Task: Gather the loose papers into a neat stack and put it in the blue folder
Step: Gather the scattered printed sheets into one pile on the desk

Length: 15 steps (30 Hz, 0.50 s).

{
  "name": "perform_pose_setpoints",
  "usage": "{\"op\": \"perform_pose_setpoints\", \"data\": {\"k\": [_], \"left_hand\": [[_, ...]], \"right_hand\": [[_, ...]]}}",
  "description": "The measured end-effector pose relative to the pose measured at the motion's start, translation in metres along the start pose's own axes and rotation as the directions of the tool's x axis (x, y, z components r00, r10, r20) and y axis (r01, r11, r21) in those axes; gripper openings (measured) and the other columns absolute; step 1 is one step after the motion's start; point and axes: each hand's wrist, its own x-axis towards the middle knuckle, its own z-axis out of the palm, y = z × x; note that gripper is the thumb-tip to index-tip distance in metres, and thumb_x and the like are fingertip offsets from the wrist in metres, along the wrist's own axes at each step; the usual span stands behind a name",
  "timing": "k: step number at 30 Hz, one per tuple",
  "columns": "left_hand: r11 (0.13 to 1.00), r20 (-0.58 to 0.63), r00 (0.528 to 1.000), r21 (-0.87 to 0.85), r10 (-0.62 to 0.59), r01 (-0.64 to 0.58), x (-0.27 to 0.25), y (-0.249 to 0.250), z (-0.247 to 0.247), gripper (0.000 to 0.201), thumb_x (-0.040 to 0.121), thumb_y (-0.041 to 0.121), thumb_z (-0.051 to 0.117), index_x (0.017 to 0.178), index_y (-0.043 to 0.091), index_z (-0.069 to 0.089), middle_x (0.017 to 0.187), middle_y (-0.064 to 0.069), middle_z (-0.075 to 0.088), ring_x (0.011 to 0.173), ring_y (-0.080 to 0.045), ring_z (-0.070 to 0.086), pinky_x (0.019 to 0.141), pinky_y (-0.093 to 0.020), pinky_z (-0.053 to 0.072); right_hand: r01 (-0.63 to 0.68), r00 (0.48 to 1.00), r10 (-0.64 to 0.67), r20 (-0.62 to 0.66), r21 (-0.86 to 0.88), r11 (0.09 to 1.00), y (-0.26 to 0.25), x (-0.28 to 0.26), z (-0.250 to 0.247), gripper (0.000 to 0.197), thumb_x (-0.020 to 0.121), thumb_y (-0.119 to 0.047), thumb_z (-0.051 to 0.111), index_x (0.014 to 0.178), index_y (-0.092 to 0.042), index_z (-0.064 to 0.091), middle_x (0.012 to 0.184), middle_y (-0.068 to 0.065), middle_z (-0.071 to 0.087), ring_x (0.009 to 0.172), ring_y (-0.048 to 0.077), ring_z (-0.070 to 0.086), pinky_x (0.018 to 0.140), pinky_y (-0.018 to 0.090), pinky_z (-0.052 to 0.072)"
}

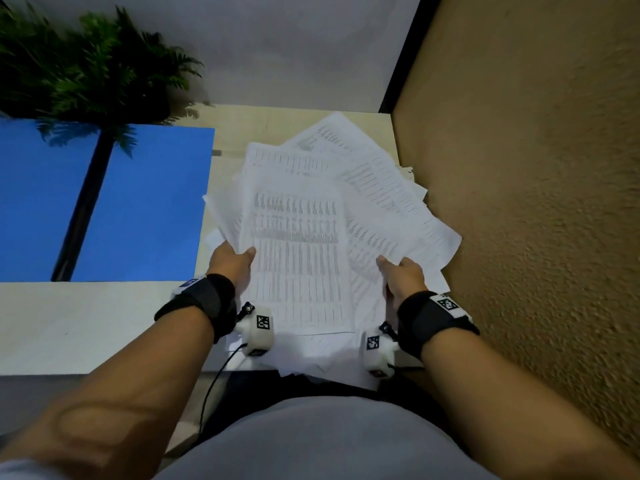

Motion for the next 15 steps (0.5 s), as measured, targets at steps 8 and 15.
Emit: {"op": "perform_pose_setpoints", "data": {"k": [8, 15], "left_hand": [[1.0, 0.139, 0.99, -0.007, -0.01, 0.011, -0.02, 0.02, -0.023, 0.022, 0.102, 0.01, 0.051, 0.122, 0.005, 0.059, 0.118, -0.009, 0.064, 0.105, -0.028, 0.059, 0.09, -0.032, 0.043], [1.0, 0.309, 0.951, 0.02, 0.012, -0.019, -0.022, 0.014, 0.004, 0.07, 0.087, 0.04, 0.071, 0.145, 0.022, 0.037, 0.14, 0.0, 0.054, 0.127, -0.023, 0.053, 0.106, -0.042, 0.044]], "right_hand": [[0.213, 0.977, -0.214, 0.009, 0.078, 0.974, -0.024, 0.011, -0.014, 0.023, 0.1, 0.002, 0.042, 0.081, -0.007, 0.05, 0.085, 0.001, 0.052, 0.081, 0.017, 0.05, 0.064, 0.016, 0.042], [0.196, 0.96, -0.223, 0.169, 0.163, 0.967, -0.031, 0.004, 0.027, 0.033, 0.094, 0.004, 0.045, 0.1, -0.022, 0.064, 0.103, 0.007, 0.065, 0.1, 0.026, 0.059, 0.095, 0.046, 0.051]]}}
